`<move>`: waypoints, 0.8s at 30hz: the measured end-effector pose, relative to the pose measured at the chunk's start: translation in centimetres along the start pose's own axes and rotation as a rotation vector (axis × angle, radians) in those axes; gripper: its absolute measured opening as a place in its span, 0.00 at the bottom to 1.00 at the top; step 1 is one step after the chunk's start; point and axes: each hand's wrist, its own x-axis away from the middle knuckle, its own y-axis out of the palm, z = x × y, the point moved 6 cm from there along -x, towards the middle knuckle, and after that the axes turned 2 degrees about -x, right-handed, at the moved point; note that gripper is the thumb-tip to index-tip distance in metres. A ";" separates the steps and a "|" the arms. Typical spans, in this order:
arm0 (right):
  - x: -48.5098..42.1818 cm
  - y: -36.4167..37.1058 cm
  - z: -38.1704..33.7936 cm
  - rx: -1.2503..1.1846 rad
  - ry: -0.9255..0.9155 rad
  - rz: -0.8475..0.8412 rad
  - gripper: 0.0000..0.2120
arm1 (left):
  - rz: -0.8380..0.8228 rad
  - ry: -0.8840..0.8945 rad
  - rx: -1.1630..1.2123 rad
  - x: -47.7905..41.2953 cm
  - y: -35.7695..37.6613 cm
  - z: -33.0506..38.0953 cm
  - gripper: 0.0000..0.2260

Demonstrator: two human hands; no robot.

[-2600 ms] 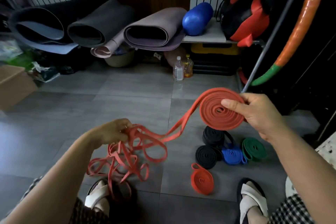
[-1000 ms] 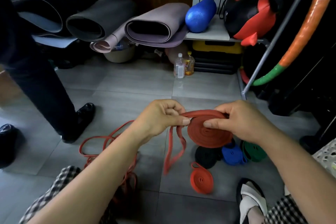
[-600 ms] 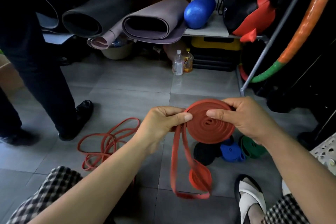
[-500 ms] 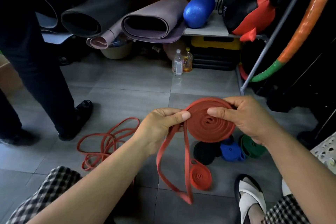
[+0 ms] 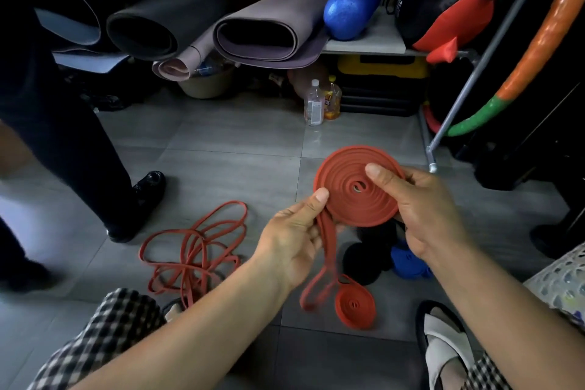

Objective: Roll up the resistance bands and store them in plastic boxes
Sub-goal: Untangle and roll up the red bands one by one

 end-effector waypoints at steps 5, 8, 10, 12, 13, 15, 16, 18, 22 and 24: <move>1.0 0.3 2.1 -0.221 0.075 0.172 0.06 | -0.003 0.007 0.124 -0.2 1.0 -0.8 0.07; 0.5 0.3 2.6 -0.049 0.102 0.052 0.08 | 0.050 0.069 0.010 -0.7 0.2 0.4 0.04; -0.1 0.3 1.9 0.113 0.107 -0.101 0.08 | 0.032 0.128 -0.116 -0.9 -0.2 1.8 0.05; -0.7 0.0 0.8 0.238 0.062 -0.230 0.07 | -0.011 0.181 -0.338 -0.9 -0.2 3.3 0.04; -0.9 -0.3 0.4 0.321 0.028 -0.273 0.11 | -0.034 0.187 -0.468 -0.8 -0.1 3.7 0.03; -0.9 -0.4 0.0 0.541 0.002 -0.371 0.16 | -0.078 0.166 -0.681 -0.4 0.2 3.7 0.03; -0.7 -0.1 0.4 0.633 0.025 -0.437 0.15 | -0.101 0.152 -0.745 -0.2 0.4 3.3 0.04; -0.2 0.5 1.0 0.693 0.067 -0.506 0.10 | -0.124 0.134 -0.770 0.0 0.6 2.8 0.04; -0.3 0.8 0.2 0.606 -0.070 -0.335 0.08 | -0.126 0.119 -0.525 -0.4 0.4 2.9 0.05; -0.4 0.6 0.1 0.548 -0.094 -0.227 0.10 | -0.134 0.097 -0.413 -0.4 0.5 2.7 0.05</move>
